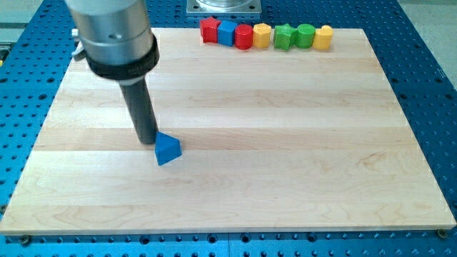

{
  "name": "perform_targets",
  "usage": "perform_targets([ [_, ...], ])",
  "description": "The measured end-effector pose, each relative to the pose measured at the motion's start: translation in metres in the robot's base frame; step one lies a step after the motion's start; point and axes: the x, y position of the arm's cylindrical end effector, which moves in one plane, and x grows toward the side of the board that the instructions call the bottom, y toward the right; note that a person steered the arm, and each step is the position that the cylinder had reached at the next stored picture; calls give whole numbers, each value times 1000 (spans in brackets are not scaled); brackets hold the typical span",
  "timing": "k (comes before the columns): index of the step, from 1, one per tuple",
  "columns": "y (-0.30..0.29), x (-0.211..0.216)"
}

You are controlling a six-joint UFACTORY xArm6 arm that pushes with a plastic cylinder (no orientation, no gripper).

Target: Adjust the blocks in horizontal line apart from triangle

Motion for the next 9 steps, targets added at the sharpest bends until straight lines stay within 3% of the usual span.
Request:
perform_targets([
  [1,-4,-20],
  [2,29,-28],
  [3,136,-44],
  [5,383,-167],
  [6,462,-240],
  [7,467,-273],
  [8,460,-273],
  [9,410,-273],
])
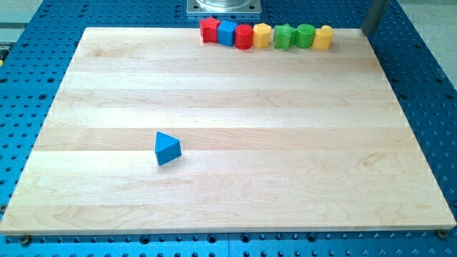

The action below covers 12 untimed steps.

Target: Adjust the blocks in horizontal line apart from triangle

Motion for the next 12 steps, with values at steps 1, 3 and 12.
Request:
perform_targets([
  [1,-51,0],
  [3,-149,0],
  [12,-334,3],
])
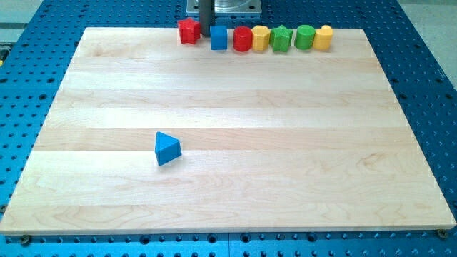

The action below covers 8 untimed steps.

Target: Adjust the blocks in horizontal line apart from triangle

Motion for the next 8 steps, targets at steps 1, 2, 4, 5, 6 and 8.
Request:
perform_targets([
  [1,-4,0],
  [2,-34,35],
  [4,-119,95],
  [5,-143,57],
  [6,-139,35],
  [8,-135,45],
])
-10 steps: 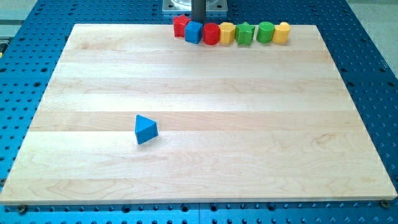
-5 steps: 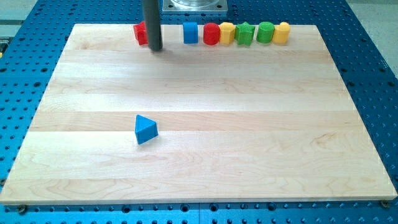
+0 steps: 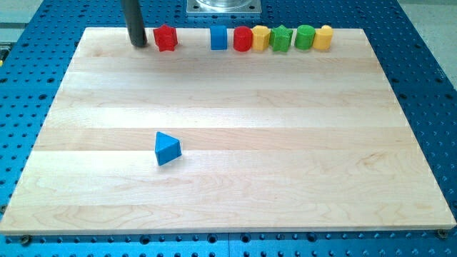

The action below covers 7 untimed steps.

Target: Adjust the blocks in horizontal line apart from triangle

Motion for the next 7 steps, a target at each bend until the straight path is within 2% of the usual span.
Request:
perform_targets([
  [6,79,-1],
  [7,31,61],
])
